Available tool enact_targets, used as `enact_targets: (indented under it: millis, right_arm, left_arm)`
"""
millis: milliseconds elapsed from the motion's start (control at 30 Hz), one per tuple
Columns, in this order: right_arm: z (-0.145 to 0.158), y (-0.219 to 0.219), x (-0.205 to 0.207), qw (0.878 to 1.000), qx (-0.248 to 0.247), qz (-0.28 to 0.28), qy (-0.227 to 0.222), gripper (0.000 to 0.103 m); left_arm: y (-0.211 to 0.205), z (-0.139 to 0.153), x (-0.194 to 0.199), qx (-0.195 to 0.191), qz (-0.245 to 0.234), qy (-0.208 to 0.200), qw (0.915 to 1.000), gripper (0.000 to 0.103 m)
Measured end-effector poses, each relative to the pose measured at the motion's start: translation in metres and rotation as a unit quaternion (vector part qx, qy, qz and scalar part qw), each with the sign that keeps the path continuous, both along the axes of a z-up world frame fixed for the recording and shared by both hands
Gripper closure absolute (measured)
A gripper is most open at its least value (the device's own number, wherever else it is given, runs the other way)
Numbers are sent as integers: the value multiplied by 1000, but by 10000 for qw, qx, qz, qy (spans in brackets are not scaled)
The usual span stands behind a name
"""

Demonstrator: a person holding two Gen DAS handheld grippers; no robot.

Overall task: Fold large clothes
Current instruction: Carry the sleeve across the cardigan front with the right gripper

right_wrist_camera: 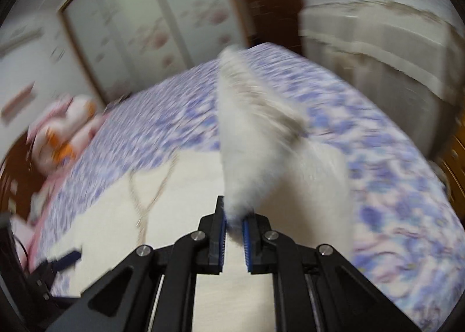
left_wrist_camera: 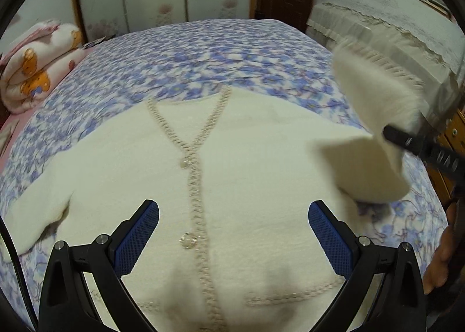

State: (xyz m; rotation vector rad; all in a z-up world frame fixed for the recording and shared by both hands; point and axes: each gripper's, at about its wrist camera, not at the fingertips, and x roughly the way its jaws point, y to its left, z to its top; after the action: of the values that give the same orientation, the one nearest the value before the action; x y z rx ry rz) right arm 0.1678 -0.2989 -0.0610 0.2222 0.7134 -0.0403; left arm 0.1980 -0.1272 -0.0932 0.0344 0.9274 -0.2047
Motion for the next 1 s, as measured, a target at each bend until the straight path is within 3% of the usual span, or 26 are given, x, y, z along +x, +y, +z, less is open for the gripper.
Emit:
enact_targets:
  millis: [167,267,333,533,733,800,900,933,967,1000]
  right_arm:
    - [-72,68,31,9944,-501,502,787,88]
    - [-110,93,37,9863,-821,715,1238,71]
    - [-122,95,30,9835,-940,827,1303,63]
    - [-103,81,0,9856,-596,1015,1216,59]
    - [-93,49,-28,9887,-460,816,1168,59]
    - [-94,39,-35,9894,-411,729,1184,59]
    - [-98,28,-44,9893,-346,624,1269,59]
    - [-100,25,-45,9891,-322,600,1303,59]
    - [-102,23,-46,9890,-305,566,1335,59]
    - [-104,20,-47,9887,-311,532,1365,59]
  left_arm:
    - [52,-37,15,-167,410,425,9981,1]
    - [74,-65,21,-456,447,832,9945,1]
    - [83,-78,24,-751,408,1062,9907,1]
    - [72,-82,28,-1543,50,1140,9814,1]
    - [22,-91,41,-1919,-521,1509,9683,1]
    - [8,-102,46,-1955,-578,1685,9644,7]
    - [-12,-122,59,-2127,-638,2076,9527,32]
    - [-18,-127,64,-2156,-646,2189,9494,52]
    - [-23,-131,67,-2131,-660,2249,9485,79]
    - [-30,-133,72,-2047,-686,2305,9488,88]
